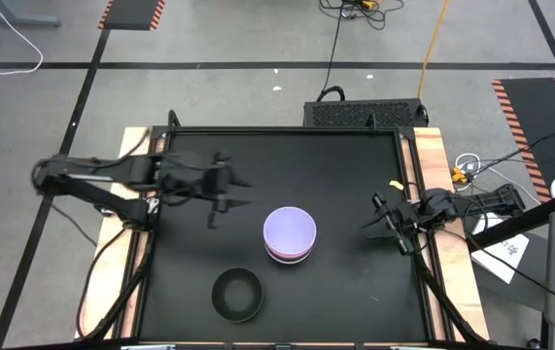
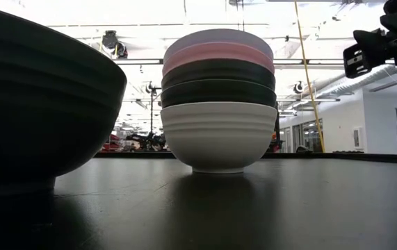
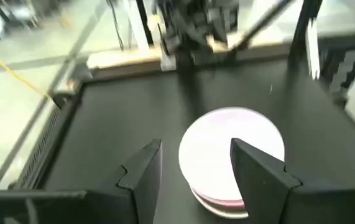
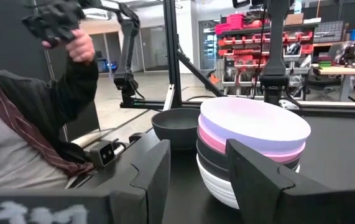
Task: Nest bowls inside each other
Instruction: Stack the black bowl into the purple bowl
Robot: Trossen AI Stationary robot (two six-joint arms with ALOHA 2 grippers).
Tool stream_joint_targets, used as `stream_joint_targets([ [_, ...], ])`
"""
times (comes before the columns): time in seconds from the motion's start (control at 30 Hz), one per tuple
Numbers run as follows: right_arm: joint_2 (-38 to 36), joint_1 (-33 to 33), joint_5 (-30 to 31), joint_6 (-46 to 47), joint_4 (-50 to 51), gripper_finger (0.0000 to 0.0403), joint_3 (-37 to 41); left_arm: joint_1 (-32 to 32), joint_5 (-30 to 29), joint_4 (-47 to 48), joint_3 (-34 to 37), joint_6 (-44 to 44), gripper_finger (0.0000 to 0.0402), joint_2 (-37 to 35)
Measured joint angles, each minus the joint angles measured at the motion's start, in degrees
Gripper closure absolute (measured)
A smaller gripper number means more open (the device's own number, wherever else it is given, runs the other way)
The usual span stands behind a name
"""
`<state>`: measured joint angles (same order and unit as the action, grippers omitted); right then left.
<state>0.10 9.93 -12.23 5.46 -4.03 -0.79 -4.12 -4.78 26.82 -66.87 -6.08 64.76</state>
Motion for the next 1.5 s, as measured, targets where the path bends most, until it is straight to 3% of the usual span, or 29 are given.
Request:
stream_joint_targets([
  [0.17,0.0,0.0,0.0,-0.1,-0.9,0.0257,0.0,0.0,-7.9,-16.0,18.6,5.3,0.022,-14.7],
  [0.27,0.0,0.0,0.2,-0.1,-1.9,0.0257,0.0,0.5,-9.6,-17.5,25.4,9.0,0.023,-18.8],
  [0.43,0.0,-0.2,2.0,-0.1,-2.2,0.0257,0.0,0.5,-3.1,-21.0,31.8,12.8,0.0251,-19.0],
  [0.73,0.0,-0.2,4.8,-1.6,-1.7,0.0257,0.0,0.0,3.2,-38.2,44.5,6.5,0.0274,-22.2],
  [1.03,0.0,-0.1,4.8,-1.3,-1.3,0.0257,0.0,1.8,2.6,-39.3,54.6,7.3,0.0275,-33.0],
  [1.17,0.0,-0.1,4.9,-1.5,-1.2,0.0257,-0.1,1.8,4.2,-39.0,57.0,5.3,0.0275,-38.9],
  [1.33,0.0,-0.1,4.9,-1.5,-0.3,0.0257,-0.1,1.8,1.6,-35.6,60.1,6.2,0.0275,-46.1],
  [1.5,0.0,-0.1,4.9,-1.5,-0.4,0.0257,-0.1,1.8,1.8,-35.0,63.5,7.4,0.0275,-49.8],
])
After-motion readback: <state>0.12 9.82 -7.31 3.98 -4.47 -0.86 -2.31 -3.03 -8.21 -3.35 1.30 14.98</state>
